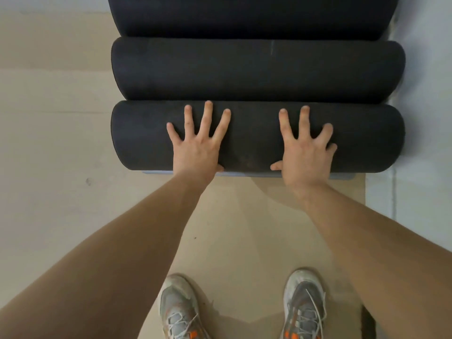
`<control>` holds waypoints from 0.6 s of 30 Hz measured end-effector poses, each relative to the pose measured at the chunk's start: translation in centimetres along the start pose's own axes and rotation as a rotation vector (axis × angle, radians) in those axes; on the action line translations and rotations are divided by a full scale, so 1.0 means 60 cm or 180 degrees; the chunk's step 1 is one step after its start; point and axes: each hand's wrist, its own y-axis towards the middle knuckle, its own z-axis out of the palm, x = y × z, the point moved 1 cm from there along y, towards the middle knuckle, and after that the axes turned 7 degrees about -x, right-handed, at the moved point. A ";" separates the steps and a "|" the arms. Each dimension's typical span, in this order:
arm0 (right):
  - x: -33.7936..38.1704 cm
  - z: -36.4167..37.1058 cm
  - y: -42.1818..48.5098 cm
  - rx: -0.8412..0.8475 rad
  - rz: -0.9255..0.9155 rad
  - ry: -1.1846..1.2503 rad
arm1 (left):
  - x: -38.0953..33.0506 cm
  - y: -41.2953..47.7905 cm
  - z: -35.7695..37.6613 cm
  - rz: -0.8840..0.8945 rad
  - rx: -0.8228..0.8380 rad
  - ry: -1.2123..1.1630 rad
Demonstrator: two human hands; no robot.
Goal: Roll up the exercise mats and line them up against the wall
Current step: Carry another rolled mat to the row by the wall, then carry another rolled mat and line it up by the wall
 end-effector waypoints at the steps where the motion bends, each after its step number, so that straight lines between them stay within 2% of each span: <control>1: 0.001 0.007 0.001 -0.0031 0.0004 -0.0030 | -0.001 0.003 0.007 -0.0001 -0.0056 0.0021; 5: -0.001 0.013 -0.001 -0.0090 0.0009 -0.0136 | -0.001 0.002 0.010 -0.0033 -0.0090 0.0062; 9: -0.004 -0.054 -0.016 0.0266 0.0118 0.0137 | -0.006 -0.016 -0.051 -0.0034 0.0345 -0.0112; 13: -0.008 -0.185 -0.061 0.0278 0.0214 0.0422 | 0.025 -0.100 -0.169 0.0135 0.0505 -0.0415; 18: 0.034 -0.398 -0.156 0.0441 -0.0043 0.0503 | 0.135 -0.246 -0.357 -0.0099 0.0871 -0.0162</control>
